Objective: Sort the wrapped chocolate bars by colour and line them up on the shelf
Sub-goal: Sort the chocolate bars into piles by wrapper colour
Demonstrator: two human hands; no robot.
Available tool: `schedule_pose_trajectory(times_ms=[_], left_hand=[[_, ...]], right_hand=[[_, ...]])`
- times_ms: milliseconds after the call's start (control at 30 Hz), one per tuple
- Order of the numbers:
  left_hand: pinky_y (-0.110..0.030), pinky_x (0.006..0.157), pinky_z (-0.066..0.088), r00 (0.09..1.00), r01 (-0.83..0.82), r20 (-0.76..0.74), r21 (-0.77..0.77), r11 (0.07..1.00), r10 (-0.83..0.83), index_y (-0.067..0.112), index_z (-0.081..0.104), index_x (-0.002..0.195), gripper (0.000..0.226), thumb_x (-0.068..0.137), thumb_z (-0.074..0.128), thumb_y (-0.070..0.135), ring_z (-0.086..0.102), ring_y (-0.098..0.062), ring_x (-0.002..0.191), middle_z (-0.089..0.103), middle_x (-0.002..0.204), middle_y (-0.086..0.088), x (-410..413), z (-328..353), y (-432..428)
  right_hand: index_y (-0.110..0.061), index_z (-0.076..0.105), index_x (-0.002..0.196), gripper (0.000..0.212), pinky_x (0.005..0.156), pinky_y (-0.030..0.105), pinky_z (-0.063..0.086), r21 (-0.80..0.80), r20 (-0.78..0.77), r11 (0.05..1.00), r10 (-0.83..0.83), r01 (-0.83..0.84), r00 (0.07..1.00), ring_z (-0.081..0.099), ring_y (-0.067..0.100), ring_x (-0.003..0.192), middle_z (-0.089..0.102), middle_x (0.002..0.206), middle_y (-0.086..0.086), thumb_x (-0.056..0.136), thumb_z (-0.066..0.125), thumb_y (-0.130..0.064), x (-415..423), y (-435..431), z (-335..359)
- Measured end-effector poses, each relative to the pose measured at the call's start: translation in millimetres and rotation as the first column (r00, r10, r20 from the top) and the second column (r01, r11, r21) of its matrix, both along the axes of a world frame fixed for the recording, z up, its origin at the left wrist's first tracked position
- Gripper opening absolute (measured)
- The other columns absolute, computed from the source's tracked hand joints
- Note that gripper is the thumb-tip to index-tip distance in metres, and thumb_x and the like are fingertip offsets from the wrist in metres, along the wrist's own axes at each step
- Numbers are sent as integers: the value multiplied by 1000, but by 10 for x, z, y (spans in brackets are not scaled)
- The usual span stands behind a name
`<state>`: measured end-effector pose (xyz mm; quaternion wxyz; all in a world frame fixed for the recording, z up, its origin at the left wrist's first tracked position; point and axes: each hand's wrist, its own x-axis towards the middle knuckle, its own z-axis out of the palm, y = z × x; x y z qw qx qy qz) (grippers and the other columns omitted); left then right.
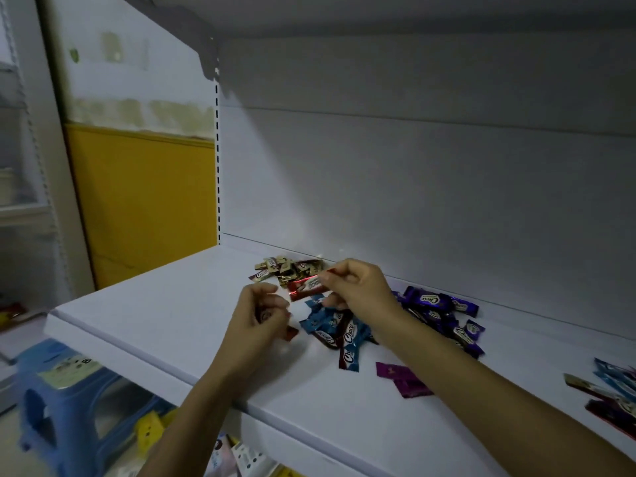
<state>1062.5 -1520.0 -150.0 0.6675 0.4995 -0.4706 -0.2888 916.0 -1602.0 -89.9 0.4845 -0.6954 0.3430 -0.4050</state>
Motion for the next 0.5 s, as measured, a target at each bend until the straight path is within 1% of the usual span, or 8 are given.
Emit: schedule_pose_trajectory(times_ms=[67, 100, 167, 200, 267, 333, 433, 500], left_hand=[[-23, 66, 55, 958, -71, -278, -2, 997, 68, 22, 51, 106, 33, 95, 42, -8, 66, -12, 89, 65, 104, -2, 51, 28, -12], [-28, 74, 55, 900, -65, -433, -7, 998, 56, 20, 51, 111, 38, 95, 37, -11, 65, -16, 98, 65, 108, -2, 92, 37, -11], [-42, 92, 51, 701, 1, -711, -77, 997, -56, 18, 47, 124, 49, 91, 32, -16, 62, -26, 109, 66, 114, -6, 182, 43, 19], [-48, 98, 47, 606, 13, -789, -115, 993, -99, 18, 45, 127, 53, 89, 30, -15, 61, -30, 111, 66, 115, -7, 217, 49, 43], [-48, 101, 44, 518, -18, -847, -151, 988, -120, 18, 45, 129, 53, 88, 28, -12, 61, -29, 110, 68, 113, -6, 240, 64, 89], [-41, 97, 45, 483, -72, -867, -175, 982, -120, 16, 47, 129, 52, 89, 25, -10, 60, -27, 113, 69, 111, -4, 233, 62, 114], [-35, 88, 46, 440, -103, -888, -195, 975, -131, 16, 52, 127, 50, 91, 26, -8, 61, -24, 113, 70, 110, -2, 237, 44, 106], [-34, 83, 48, 432, -110, -893, -189, 976, -124, 16, 56, 122, 47, 91, 28, -6, 63, -23, 110, 73, 105, -2, 241, 39, 91]], right_hand=[[-10, 64, 83, 4, 55, 15, 51, 18, 35, 997, -77, 77, 996, 66, 5, 58, 70, 77, 3, 87, 66, -9, 35, -100, 15], [-11, 65, 82, 6, 57, 15, 51, -21, 24, 995, -94, 95, 995, 67, 4, 60, 70, 78, 2, 85, 67, -8, 89, -133, 6], [-16, 69, 81, 6, 61, 14, 52, -221, -60, 968, -133, 117, 989, 66, -1, 65, 70, 76, -6, 82, 71, -11, 250, -133, -25], [-17, 71, 83, 3, 64, 15, 53, -362, -127, 926, -165, 109, 978, 66, -1, 67, 70, 77, -9, 82, 71, -15, 338, -114, -43], [-19, 74, 92, 9, 70, 24, 54, -638, -292, 769, -286, 37, 912, 65, 6, 76, 72, 84, -6, 87, 66, -22, 494, -88, -95], [-22, 73, 97, 15, 73, 30, 52, -751, -456, 650, -378, -120, 806, 64, 15, 85, 72, 93, -2, 90, 60, -26, 618, -66, -160], [-21, 73, 95, 22, 71, 31, 48, -628, -672, 707, -282, -325, 685, 62, 21, 87, 69, 94, 1, 88, 61, -39, 750, -30, -312], [-21, 72, 97, 23, 75, 33, 49, -586, -685, 732, -219, -347, 695, 61, 22, 90, 65, 99, 1, 88, 60, -38, 806, -27, -392]])
